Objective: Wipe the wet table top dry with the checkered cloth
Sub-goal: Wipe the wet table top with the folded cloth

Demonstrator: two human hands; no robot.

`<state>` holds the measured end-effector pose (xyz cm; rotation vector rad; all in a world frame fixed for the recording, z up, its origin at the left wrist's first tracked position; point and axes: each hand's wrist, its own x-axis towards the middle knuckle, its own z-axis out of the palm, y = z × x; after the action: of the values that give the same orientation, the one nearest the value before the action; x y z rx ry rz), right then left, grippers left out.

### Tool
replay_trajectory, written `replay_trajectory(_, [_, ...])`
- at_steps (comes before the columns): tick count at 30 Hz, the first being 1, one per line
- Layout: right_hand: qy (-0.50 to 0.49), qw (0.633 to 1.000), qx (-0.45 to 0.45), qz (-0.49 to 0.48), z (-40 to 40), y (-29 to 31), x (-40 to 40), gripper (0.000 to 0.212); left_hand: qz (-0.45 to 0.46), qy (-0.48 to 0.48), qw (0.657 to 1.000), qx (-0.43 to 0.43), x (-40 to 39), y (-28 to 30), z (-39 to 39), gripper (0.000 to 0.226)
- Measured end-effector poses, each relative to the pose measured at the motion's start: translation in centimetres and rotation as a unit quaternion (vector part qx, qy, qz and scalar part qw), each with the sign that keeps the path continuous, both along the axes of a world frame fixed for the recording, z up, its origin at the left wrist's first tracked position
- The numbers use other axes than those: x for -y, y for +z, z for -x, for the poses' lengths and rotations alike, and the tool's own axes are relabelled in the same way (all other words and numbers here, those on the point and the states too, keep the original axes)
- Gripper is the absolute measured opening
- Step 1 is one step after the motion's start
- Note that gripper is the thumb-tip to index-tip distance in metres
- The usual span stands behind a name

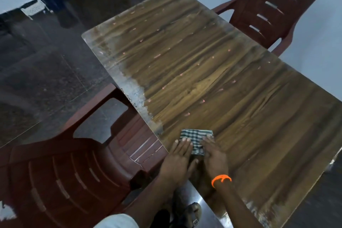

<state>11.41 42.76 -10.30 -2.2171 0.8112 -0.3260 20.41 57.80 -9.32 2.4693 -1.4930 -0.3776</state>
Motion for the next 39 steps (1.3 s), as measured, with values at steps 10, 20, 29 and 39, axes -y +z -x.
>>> replay_trajectory(10, [0.117,0.993,-0.003,0.002,1.2,0.7,-5.7,0.038,-0.009,0.016,1.0,0.012,-6.8,0.3,1.6,0.07])
replay_trajectory(20, [-0.018,1.0,-0.021,0.01,2.1,1.0,3.1,0.046,0.006,-0.038,0.999,0.016,3.1,0.2,1.5,0.066])
replay_trajectory(29, [0.089,0.996,-0.008,0.008,-8.0,0.2,-0.7,0.044,0.045,0.046,0.998,-0.02,-2.2,-0.7,-6.6,0.061])
replay_trajectory(39, [0.069,0.998,0.003,-0.004,-2.3,1.0,-5.6,0.041,0.082,-0.018,0.996,-0.024,-6.1,-0.8,-3.6,0.063])
